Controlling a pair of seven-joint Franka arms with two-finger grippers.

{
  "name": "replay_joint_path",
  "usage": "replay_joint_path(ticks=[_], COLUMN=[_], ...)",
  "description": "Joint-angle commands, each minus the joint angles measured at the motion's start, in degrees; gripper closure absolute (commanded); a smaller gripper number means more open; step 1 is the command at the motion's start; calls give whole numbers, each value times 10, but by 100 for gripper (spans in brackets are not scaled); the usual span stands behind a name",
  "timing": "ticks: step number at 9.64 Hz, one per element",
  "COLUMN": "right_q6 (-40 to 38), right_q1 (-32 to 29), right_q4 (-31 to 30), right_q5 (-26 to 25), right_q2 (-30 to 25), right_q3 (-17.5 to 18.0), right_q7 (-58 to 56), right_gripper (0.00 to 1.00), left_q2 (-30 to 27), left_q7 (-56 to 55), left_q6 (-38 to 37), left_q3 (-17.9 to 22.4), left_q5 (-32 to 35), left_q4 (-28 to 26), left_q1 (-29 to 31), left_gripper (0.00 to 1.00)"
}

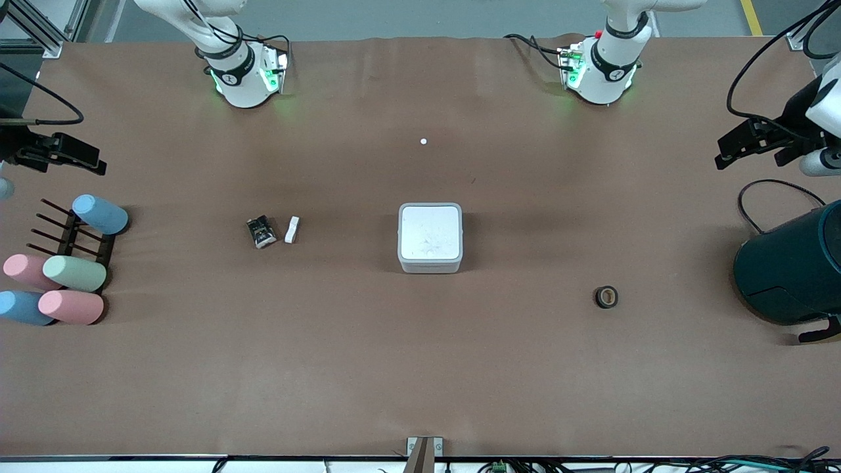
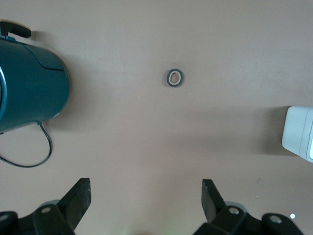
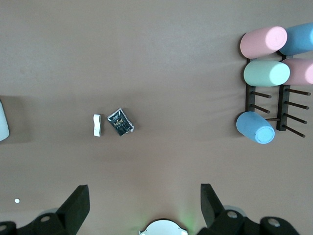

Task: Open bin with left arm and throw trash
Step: 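Reach the left gripper to the bin lid while the right gripper reaches the wrapper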

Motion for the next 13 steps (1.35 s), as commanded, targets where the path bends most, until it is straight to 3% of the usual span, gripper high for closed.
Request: replay_joint_path(ticks=[1, 2, 4, 5, 6, 7, 10, 13], right_q6=[4, 5, 26, 46, 86, 129, 375, 560], right_q1=[-6, -6, 14, 38, 49, 56, 67, 75], right_q4=[-6, -6, -44, -73, -104, -144, -313, -413], right_q5=[1, 2, 6, 8, 12, 12, 12, 13], right_q2=[-4, -3, 8, 7, 8, 8, 21, 72], right_q3=[5, 5, 9, 9, 9, 9, 8, 9], right_q7=[0, 0, 1, 2, 2, 1, 1, 1], right_gripper=[0, 0, 0, 0, 0, 0, 0, 0], left_q2=[15, 15, 27, 47, 94, 153, 300, 386], left_q7=[-4, -6, 11, 32, 21, 16, -71, -170], left_q6=[18, 13, 5, 6, 25, 89, 323, 406], left_q3=[2, -2, -52, -78, -102, -118, -129, -138], left_q5=[20, 15, 2, -11, -49, -88, -92, -103], left_q4=[26, 17, 19, 19, 21, 31, 37, 71], left_q1=[-9, -15, -37, -52, -62, -73, -164, -212], left_gripper=[0, 0, 3, 45, 75, 97, 100, 100])
